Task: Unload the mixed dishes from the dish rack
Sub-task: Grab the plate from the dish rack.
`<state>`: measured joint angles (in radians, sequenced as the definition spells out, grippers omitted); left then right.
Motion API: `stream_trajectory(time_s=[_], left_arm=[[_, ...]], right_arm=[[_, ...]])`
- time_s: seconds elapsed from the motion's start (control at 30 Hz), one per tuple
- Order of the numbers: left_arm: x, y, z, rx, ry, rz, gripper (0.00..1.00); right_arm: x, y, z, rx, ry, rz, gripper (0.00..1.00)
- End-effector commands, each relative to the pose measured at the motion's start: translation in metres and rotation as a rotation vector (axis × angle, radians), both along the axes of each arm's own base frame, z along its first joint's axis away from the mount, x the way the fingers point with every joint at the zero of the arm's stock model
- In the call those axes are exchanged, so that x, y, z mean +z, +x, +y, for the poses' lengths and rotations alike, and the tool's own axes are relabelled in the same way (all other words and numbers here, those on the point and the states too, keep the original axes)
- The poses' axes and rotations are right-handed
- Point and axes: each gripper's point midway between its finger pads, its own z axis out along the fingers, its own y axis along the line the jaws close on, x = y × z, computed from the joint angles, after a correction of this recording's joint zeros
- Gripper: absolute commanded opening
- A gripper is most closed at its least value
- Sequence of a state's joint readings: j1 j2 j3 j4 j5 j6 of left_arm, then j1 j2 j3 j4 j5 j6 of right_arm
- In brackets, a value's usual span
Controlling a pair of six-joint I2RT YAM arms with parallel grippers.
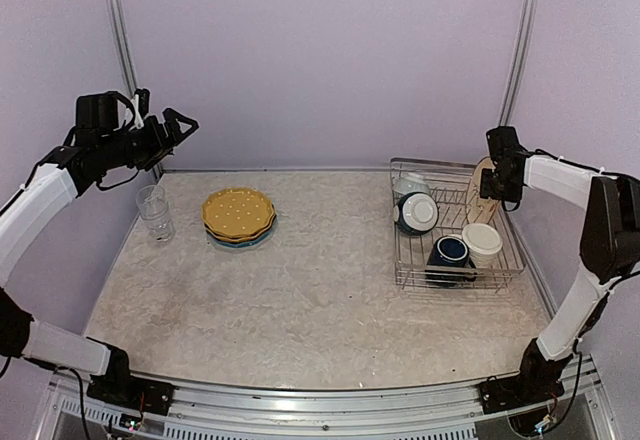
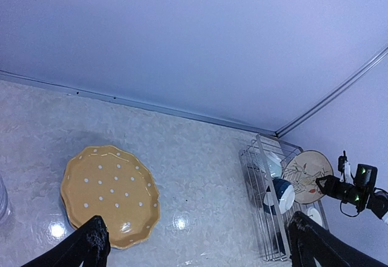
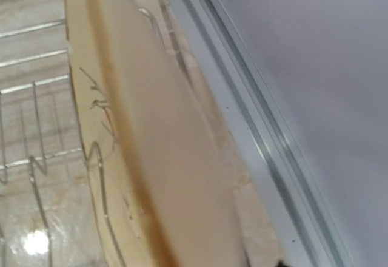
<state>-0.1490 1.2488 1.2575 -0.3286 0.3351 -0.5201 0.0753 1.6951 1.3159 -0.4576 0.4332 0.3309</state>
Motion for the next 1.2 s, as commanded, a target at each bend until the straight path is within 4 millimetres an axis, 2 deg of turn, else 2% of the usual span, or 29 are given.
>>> stream_trajectory(time_s=[0.0, 0.1, 0.23, 0.53, 0.97, 1.17], left_arm=[[0.003, 0.001, -0.005, -0.013, -0.009, 0.005, 0.98], [0.002, 0.000, -0.010, -0.032, 0.012, 0.003, 0.96], [0.001, -0.003, -0.017, -0.048, 0.036, 0.000, 0.96], [-0.003, -0.005, -0.026, -0.079, 0.062, 0.012, 0.96], [-0.011, -0.004, -0.033, -0.114, 0.048, 0.045, 0.96], [-0.013, -0.004, -0.039, -0.144, 0.038, 0.061, 0.96]], right_arm=[[0.002, 0.007, -0.007, -0.032, -0.011, -0.023, 0.46], [0.004, 0.005, -0.010, -0.046, -0.021, -0.026, 0.33], [0.010, 0.003, -0.007, -0.032, -0.014, -0.042, 0.23], [0.052, -0.006, 0.002, -0.011, -0.024, -0.113, 0.00], [0.126, -0.039, 0.017, 0.028, -0.002, -0.276, 0.00], [0.153, -0.058, 0.034, 0.104, 0.108, -0.402, 0.00]])
